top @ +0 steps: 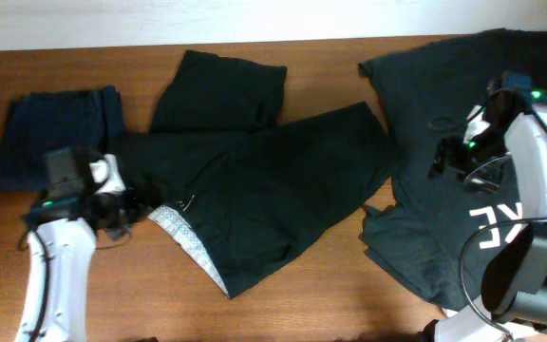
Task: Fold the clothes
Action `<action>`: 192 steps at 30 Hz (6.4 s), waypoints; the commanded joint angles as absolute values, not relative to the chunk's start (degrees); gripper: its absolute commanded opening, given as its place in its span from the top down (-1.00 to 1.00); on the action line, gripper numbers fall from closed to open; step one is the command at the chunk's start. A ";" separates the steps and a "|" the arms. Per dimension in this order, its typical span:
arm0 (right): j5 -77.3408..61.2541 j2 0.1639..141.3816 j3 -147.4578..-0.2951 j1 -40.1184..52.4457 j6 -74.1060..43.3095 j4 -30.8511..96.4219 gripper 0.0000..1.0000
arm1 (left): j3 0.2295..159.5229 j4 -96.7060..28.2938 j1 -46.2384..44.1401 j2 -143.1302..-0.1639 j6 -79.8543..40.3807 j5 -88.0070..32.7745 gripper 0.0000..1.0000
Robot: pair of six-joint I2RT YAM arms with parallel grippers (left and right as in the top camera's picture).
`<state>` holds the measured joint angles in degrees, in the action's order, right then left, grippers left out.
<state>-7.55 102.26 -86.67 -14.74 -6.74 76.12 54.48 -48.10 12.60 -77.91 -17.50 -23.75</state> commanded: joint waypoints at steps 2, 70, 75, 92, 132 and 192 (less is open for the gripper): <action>-9.89 101.62 -76.14 -12.36 -5.76 73.41 0.59 | 50.11 -50.04 -0.67 -80.82 -17.15 -24.62 -0.98; -17.28 127.15 -101.34 -10.24 6.61 68.79 0.17 | 45.89 -42.13 -4.60 -96.12 -28.67 -21.63 -0.96; -12.82 127.15 -95.00 -9.06 5.10 67.72 0.88 | 45.89 -39.38 -4.84 -96.12 -28.67 -21.19 -0.36; -5.34 121.16 -93.76 -10.74 -16.84 81.76 0.92 | 65.95 -32.99 8.40 -101.21 -18.26 -11.55 0.85; -15.25 143.74 -106.04 13.98 -14.50 5.58 -0.46 | 69.69 -55.75 5.61 -102.21 -14.85 -14.09 -0.25; -5.65 110.37 -95.70 -13.52 -12.51 87.85 -0.97 | 49.10 -50.35 -16.56 -101.41 -62.52 -6.09 0.99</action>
<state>-6.44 110.21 -100.22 -13.72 -12.86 87.64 52.01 -46.94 -20.99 -100.03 -67.70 -18.33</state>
